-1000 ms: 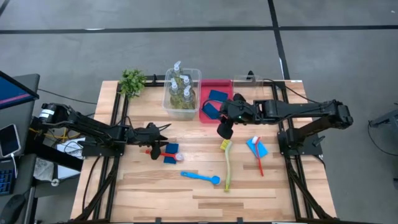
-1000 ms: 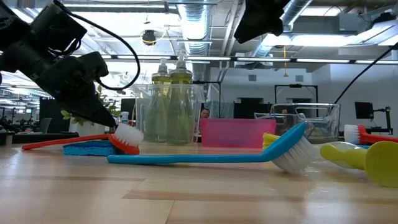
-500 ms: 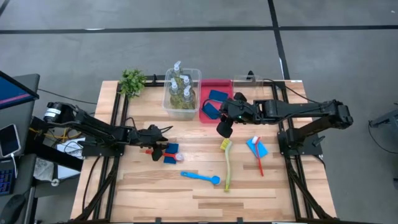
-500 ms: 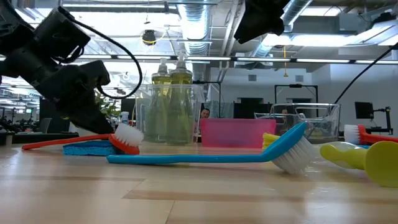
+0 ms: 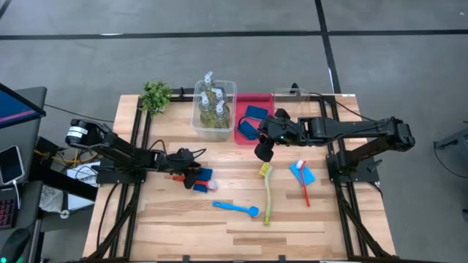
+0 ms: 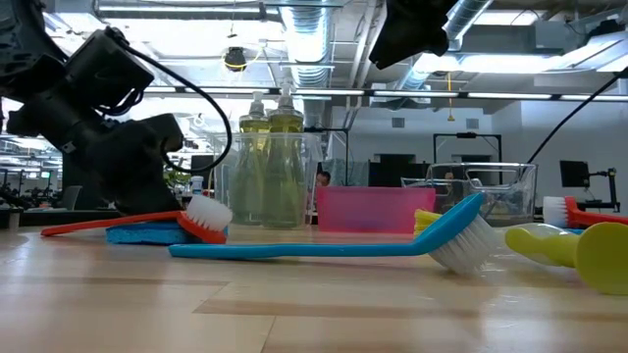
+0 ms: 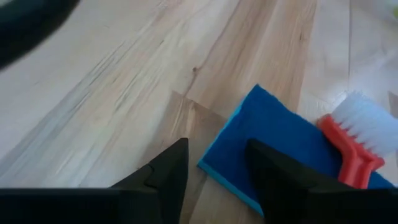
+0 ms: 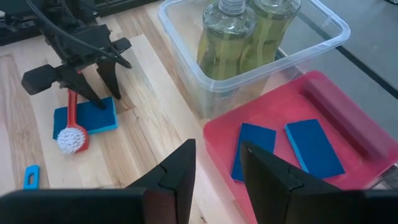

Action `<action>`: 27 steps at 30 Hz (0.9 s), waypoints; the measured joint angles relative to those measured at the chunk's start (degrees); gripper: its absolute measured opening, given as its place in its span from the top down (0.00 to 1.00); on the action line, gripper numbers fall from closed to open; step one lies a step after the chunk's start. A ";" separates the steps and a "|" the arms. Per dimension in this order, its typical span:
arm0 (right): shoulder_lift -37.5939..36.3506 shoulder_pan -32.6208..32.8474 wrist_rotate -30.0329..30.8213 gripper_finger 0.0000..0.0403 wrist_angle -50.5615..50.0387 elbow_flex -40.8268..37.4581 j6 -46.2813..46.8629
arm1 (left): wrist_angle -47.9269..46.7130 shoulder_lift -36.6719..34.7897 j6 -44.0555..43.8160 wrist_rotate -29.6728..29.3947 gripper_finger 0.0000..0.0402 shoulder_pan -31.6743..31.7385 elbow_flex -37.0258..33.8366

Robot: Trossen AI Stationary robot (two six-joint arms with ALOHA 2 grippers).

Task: Pick & Place Kitchen Sink Supplies
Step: Put the blue sponge into the red bin

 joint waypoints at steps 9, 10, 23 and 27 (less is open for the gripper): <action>0.00 0.07 0.00 0.71 -0.02 0.00 0.87 | 2.31 -0.08 -0.56 0.57 0.89 -0.04 -0.14; 0.00 0.07 0.01 0.71 -0.02 0.00 0.87 | 2.91 -0.08 -0.83 0.57 0.94 -0.07 -0.21; 0.00 0.07 0.00 0.71 -0.04 0.00 1.53 | 12.26 0.00 -1.75 -1.50 0.98 -0.07 -0.31; 0.00 0.07 0.00 0.71 -0.02 0.00 2.23 | 14.25 -0.04 -1.73 -2.92 0.98 -0.07 -0.25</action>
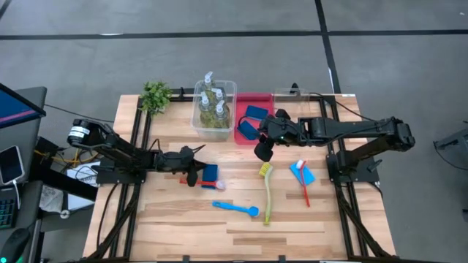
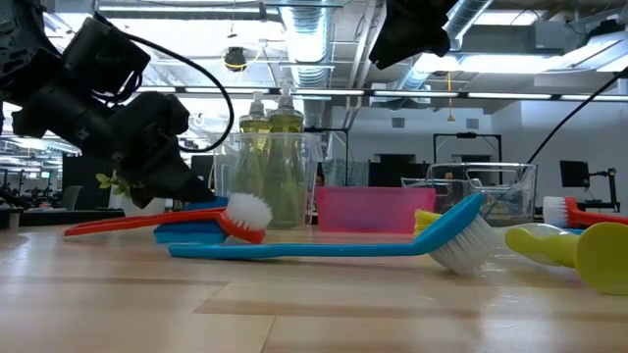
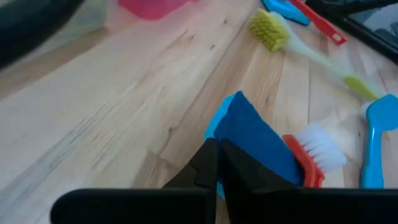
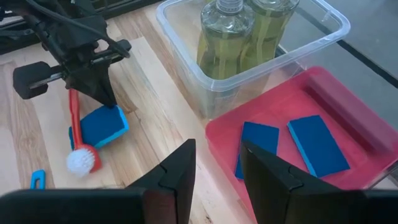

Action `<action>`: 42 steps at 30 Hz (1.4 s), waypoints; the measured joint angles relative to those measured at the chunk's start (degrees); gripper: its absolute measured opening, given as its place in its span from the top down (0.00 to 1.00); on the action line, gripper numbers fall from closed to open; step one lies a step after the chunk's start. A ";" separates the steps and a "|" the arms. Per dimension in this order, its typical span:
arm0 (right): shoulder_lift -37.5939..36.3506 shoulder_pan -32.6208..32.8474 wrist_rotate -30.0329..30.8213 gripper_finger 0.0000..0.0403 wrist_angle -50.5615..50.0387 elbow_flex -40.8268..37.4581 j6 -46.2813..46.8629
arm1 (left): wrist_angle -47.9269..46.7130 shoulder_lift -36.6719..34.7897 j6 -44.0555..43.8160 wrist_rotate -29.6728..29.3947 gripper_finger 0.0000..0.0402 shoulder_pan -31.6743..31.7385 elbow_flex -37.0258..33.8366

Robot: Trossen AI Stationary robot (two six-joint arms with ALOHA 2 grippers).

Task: Pick & Place Kitchen Sink Supplies
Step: Put the blue sponge into the red bin

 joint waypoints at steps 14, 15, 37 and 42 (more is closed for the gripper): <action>0.00 0.00 0.00 0.71 0.00 0.00 0.81 | 3.46 -2.31 0.22 -3.16 0.98 0.00 0.13; 0.00 0.00 0.00 0.70 0.02 0.00 0.81 | 3.49 -3.00 0.23 -3.86 0.97 0.00 0.13; 5.10 2.73 -0.04 0.71 5.98 -0.02 5.70 | 11.08 -19.94 6.50 -9.16 0.98 0.02 0.13; 7.27 4.47 -0.07 0.71 12.08 -0.04 5.70 | 15.79 -20.04 6.73 -9.13 0.97 0.02 0.13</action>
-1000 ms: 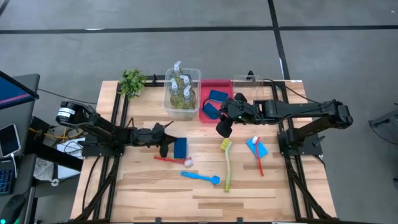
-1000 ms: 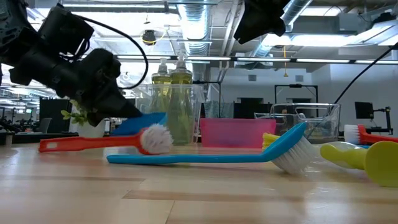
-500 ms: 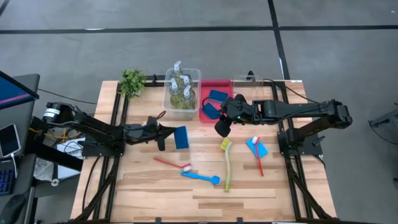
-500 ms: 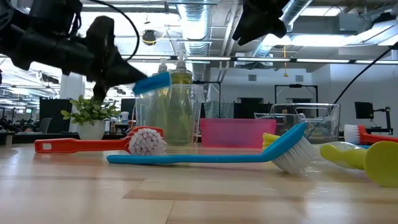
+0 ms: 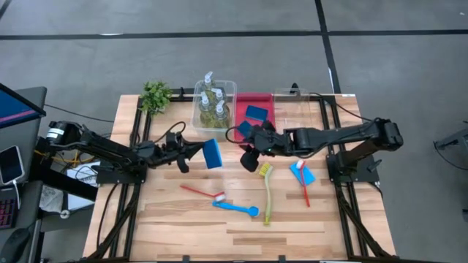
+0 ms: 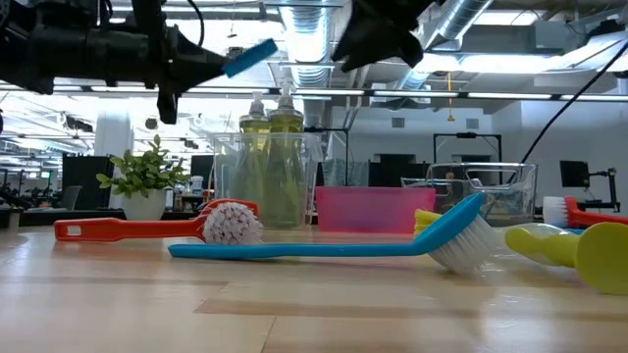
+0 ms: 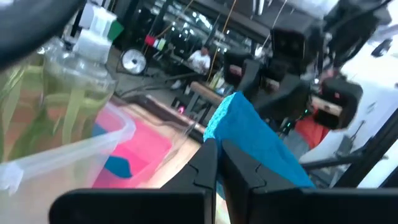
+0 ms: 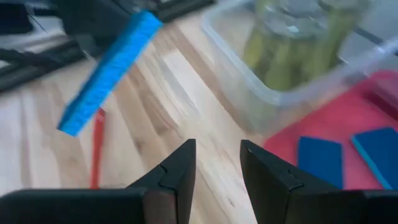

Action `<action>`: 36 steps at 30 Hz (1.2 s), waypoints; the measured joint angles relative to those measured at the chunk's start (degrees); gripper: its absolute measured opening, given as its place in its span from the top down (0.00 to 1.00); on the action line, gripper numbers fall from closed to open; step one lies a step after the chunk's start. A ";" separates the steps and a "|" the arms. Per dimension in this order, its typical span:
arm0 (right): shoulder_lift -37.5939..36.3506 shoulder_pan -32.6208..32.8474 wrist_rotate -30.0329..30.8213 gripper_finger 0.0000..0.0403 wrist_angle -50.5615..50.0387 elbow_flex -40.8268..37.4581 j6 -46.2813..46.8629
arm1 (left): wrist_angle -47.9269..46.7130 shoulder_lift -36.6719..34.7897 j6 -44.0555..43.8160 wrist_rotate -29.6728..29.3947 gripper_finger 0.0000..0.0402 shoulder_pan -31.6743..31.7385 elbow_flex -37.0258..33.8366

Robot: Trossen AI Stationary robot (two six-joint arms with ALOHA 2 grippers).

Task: Pick & Place Kitchen Sink Supplies
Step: Put the blue sponge into the red bin

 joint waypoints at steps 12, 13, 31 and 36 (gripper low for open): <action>0.58 2.33 -0.17 0.70 11.12 0.00 4.60 | 1.23 0.00 0.00 0.41 0.97 0.00 0.02; 0.58 2.35 -0.29 0.70 11.15 0.00 5.29 | 1.23 0.00 0.00 0.41 0.97 0.00 0.02; 9.00 2.53 -7.62 0.37 24.65 0.00 10.51 | 1.10 0.02 1.55 1.52 0.97 0.00 0.02; 8.86 2.10 -7.63 0.37 25.04 0.04 10.50 | 1.01 0.02 1.53 1.53 0.97 -0.02 0.02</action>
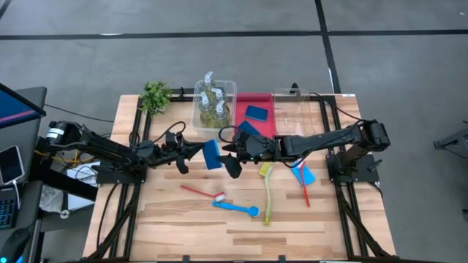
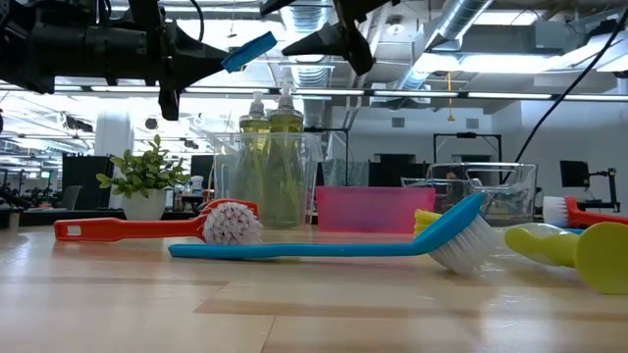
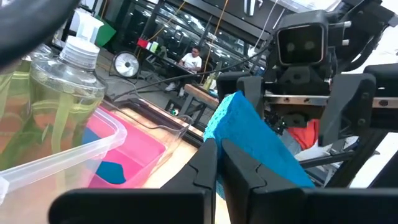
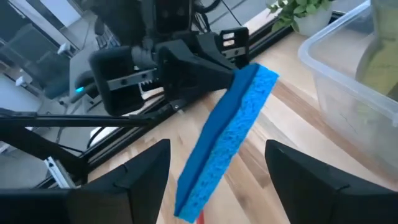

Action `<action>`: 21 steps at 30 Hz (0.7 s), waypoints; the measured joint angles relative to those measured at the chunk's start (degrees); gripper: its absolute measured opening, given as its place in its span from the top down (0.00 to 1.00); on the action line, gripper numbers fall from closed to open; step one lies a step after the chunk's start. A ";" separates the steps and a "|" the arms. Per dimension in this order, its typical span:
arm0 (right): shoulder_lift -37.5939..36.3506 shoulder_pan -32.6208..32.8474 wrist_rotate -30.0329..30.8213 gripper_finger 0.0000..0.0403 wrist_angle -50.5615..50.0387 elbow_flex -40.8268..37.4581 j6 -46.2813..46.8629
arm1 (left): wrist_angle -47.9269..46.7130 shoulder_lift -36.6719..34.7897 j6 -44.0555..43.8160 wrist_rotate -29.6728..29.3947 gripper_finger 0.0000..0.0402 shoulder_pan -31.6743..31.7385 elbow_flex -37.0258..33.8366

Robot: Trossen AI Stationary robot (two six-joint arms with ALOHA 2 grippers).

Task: Pick & Place Kitchen Sink Supplies
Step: Put the blue sponge into the red bin

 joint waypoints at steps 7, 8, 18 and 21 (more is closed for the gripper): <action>0.09 -0.46 0.03 0.37 0.03 0.00 0.00 | -0.02 0.00 0.00 -0.01 0.97 0.00 0.00; 0.07 -0.60 0.03 0.37 0.10 0.00 0.00 | -0.02 0.00 -0.01 -0.01 0.97 0.00 0.00; 0.07 -1.03 0.62 0.37 0.02 0.00 0.42 | 0.15 0.00 -3.32 0.00 0.97 0.00 0.00; 0.07 -1.08 0.70 0.37 -0.02 0.00 0.42 | 0.41 0.01 -5.55 -0.01 0.97 0.00 0.00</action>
